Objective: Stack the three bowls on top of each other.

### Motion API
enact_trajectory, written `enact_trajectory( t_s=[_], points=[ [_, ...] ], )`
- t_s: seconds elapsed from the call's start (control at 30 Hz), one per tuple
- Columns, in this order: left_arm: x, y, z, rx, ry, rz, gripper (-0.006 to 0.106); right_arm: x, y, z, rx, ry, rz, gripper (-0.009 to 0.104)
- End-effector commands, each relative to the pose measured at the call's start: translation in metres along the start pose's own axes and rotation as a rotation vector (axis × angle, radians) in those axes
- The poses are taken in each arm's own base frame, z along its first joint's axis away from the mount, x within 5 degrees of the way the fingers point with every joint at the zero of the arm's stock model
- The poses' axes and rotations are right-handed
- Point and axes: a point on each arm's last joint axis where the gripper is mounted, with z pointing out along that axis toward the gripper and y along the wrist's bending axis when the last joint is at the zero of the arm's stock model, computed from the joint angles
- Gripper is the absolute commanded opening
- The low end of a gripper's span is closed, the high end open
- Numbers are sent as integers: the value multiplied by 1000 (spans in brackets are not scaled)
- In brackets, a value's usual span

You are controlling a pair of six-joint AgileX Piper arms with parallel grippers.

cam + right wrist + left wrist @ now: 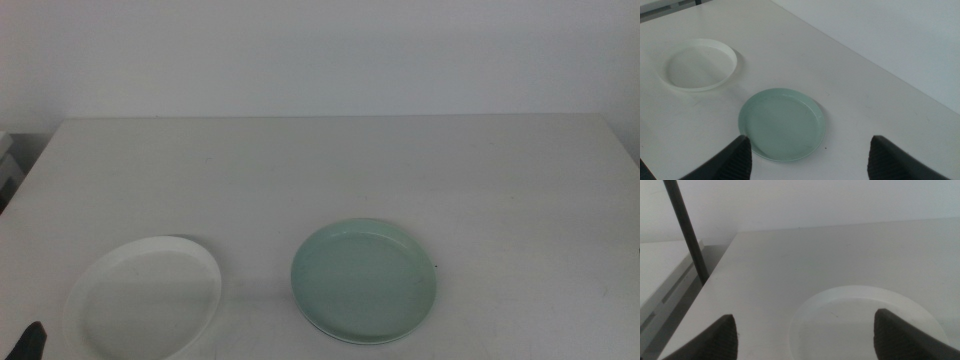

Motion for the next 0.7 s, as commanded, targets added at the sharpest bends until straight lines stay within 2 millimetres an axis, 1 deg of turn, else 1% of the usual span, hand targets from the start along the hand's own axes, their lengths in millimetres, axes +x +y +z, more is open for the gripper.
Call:
enact_trajectory(
  t_s=[0.0,0.07,0.1,0.23,0.33,0.43,0.53,0.67],
  points=[
    [-12,0,-2,7,-81,-31,105,-11,-3,-4,26,-77,-13,59],
    [-22,0,-3,12,-67,-45,105,-11,-3,-4,26,-77,-13,59],
    [-31,0,-6,14,-61,-45,105,-11,-3,-4,26,-77,-13,59],
    [-79,0,-20,19,-88,-43,105,-11,-3,-4,26,-77,-13,59],
    [-113,1,-25,18,-147,-43,105,-11,-3,-4,26,-77,-13,59],
    [-141,3,-27,8,-175,-16,105,-11,-3,-4,26,-77,-13,59],
    [-162,5,-27,-10,-203,18,105,-11,-3,-4,26,-77,-13,59],
    [-182,5,-26,0,-205,-79,105,-11,-3,-4,26,-77,-13,59]
  ],
)
